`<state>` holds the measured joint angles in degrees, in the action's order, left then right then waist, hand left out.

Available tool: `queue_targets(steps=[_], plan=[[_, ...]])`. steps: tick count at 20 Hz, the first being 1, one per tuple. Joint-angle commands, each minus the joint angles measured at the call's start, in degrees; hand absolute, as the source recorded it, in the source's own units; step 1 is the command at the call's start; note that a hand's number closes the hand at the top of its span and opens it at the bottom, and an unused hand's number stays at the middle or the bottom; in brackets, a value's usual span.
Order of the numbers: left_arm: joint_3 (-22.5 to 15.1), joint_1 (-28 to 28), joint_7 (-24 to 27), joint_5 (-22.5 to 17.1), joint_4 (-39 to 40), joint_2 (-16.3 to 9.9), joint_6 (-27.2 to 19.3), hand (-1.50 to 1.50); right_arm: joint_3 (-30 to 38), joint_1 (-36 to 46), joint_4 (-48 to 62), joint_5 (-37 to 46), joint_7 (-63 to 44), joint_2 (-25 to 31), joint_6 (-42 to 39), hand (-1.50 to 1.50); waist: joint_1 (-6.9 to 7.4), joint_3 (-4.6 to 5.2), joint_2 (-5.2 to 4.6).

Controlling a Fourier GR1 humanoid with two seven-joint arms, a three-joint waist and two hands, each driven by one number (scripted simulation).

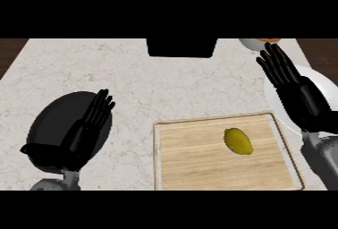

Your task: Pick the lemon from the tray and place it in the plate

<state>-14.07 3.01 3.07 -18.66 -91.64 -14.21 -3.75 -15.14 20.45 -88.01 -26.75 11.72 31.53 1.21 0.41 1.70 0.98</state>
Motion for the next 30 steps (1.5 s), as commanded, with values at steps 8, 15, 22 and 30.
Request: queue_targets(steps=[8,15,22,30], plan=[[0.71,-3.59,-8.52,1.98,10.7,-1.18,-3.87,0.0,5.35,10.55,14.24,11.49,2.72,14.74,-8.18,1.5,1.83,-1.74,-2.53],[1.47,-0.84,-14.14,2.54,11.48,0.23,-5.68,0.0,9.99,11.33,36.03,6.83,24.64,1.53,-16.65,-1.5,0.77,-1.77,-1.43],[0.8,-2.67,-11.82,4.72,11.98,1.57,-6.1,0.0,6.21,14.8,36.26,16.77,24.19,12.66,-26.2,-1.5,0.28,-1.68,-1.17],[1.81,-3.79,-13.93,4.24,9.84,0.55,-5.67,0.0,-2.71,14.82,25.04,28.49,18.27,18.81,-30.42,-1.5,-0.56,-1.64,-0.72]])
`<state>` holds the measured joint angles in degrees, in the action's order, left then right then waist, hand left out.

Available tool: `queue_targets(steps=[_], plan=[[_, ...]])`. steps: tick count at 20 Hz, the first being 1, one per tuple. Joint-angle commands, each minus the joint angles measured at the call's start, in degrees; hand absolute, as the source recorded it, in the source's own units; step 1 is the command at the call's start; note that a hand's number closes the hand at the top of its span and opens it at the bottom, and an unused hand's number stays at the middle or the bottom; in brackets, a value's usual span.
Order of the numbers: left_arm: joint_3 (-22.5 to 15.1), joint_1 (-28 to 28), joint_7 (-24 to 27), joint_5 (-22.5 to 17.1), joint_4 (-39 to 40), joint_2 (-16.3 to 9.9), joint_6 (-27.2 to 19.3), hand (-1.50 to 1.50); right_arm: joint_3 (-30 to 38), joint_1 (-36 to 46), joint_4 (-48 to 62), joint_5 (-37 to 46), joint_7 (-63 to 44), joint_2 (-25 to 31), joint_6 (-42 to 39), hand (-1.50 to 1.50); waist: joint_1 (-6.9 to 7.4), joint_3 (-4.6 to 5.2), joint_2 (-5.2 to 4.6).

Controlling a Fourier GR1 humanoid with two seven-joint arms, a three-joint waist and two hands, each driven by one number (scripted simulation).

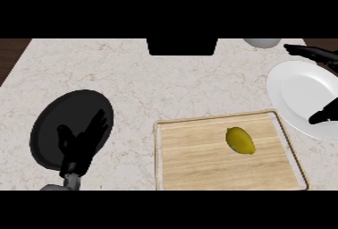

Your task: Pick the lemon from the tray and place it in the plate

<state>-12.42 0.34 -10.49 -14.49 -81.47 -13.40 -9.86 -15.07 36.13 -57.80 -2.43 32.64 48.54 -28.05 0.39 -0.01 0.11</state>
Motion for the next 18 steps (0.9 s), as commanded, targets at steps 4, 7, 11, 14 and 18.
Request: queue_targets(steps=[4,7,11,14,18], plan=[[-0.01,-2.2,0.41,0.48,-0.79,0.74,0.41,0.0,-5.52,-0.74,-10.92,9.18,-10.44,-1.83,2.19,-1.5,-0.23,0.05,0.08],[2.06,-0.11,-0.49,-0.37,-0.08,0.08,1.32,0.0,-6.92,-5.99,-18.76,10.59,-16.19,-4.3,3.74,-1.5,-0.86,0.05,0.13],[1.5,-0.79,0.3,1.58,0.76,1.8,0.92,0.0,-4.6,-7.95,-25.58,12.25,-24.26,-7.07,3.52,-1.5,-0.61,0.04,0.03],[1.79,-2.52,-2.07,1.04,-3.35,0.75,2.12,0.0,-4.46,-14.8,-27.77,17.4,-21.88,-6.6,6.39,-1.5,-0.5,0.01,0.02],[3.64,0.67,-1.14,2.36,1.37,1.51,2.28,0.0,-4.63,-16.26,-29.22,19.45,-23.29,-7.65,1.13,-1.5,-0.53,0.02,-0.08]])
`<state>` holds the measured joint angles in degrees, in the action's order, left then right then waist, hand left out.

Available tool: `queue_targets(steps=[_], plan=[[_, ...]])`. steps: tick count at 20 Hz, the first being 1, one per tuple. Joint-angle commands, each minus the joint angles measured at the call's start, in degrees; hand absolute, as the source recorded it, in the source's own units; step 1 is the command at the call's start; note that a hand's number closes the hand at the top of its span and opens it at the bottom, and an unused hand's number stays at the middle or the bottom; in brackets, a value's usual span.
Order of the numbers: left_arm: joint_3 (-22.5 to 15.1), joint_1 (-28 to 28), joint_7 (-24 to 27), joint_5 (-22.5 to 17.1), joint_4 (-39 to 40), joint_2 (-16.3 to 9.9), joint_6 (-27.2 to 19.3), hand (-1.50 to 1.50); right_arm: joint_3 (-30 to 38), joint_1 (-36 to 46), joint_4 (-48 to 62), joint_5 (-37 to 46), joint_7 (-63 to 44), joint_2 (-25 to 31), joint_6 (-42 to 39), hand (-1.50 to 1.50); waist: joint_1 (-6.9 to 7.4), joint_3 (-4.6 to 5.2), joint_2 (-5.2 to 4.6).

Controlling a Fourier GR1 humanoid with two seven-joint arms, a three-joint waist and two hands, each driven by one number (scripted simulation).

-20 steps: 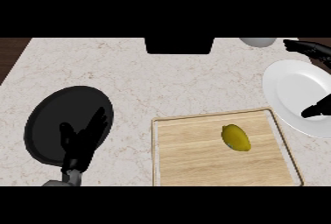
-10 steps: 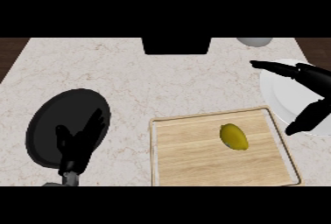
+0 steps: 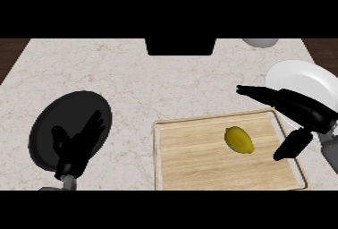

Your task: Pick the lemon from the tray and place it in the plate

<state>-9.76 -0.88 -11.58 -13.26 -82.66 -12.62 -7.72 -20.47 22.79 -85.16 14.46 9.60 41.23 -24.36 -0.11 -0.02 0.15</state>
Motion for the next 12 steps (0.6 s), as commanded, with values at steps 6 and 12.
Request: queue_targets(steps=[6,12], plan=[[-0.37,1.3,-0.3,3.69,2.16,3.89,-0.63,0.0,2.17,-7.35,-6.92,5.51,-3.32,-4.93,-5.49,-1.5,-0.04,0.03,-0.07],[2.31,0.54,-1.44,3.07,0.59,3.08,1.32,0.0,4.24,-7.83,-8.56,12.39,-4.6,-7.44,-5.65,-1.5,0.02,0.03,-0.04]])
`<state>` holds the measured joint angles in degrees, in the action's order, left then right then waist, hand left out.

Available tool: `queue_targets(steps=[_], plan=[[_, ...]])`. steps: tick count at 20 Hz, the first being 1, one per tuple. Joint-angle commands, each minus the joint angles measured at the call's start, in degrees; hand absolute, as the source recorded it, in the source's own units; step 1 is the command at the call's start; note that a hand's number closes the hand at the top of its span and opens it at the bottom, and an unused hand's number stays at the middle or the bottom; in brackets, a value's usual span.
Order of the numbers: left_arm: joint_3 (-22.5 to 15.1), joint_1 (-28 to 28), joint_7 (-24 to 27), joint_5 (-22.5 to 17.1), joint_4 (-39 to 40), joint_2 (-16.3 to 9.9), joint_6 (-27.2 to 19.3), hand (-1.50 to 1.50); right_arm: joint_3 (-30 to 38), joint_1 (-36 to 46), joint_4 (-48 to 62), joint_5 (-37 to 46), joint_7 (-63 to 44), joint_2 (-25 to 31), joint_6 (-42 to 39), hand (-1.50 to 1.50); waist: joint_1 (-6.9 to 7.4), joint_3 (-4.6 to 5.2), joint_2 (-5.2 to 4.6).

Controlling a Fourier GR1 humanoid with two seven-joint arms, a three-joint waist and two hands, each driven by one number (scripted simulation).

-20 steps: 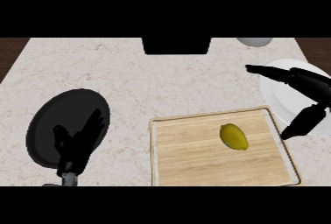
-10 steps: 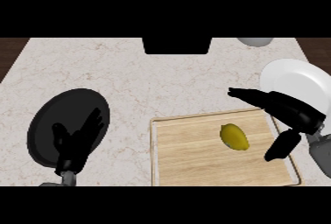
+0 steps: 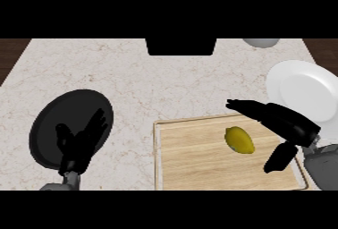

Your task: Pick the lemon from the tray and place it in the plate

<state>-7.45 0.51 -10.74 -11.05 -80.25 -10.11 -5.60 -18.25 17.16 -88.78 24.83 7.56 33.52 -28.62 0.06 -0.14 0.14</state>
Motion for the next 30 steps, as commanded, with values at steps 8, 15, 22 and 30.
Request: queue_targets(steps=[8,15,22,30], plan=[[2.57,0.4,-1.08,1.74,-0.36,0.65,2.15,0.0,1.91,-0.86,1.87,13.54,0.41,-5.85,0.29,-1.5,0.09,0.14,-0.14],[4.53,0.63,1.23,1.92,3.45,1.41,3.26,0.0,0.96,0.93,9.2,19.03,2.47,-10.51,1.75,-1.5,0.12,0.15,-0.18],[2.61,-1.51,1.14,4.02,0.84,3.11,2.19,0.0,-2.95,4.42,16.76,27.32,10.87,-10.16,6.54,1.5,0.39,0.13,-0.24],[4.2,-3.62,-0.19,2.73,-2.69,3.03,5.43,0.0,1.38,0.22,12.33,31.72,13.31,-12.71,9.56,1.5,0.09,0.14,-0.11]])
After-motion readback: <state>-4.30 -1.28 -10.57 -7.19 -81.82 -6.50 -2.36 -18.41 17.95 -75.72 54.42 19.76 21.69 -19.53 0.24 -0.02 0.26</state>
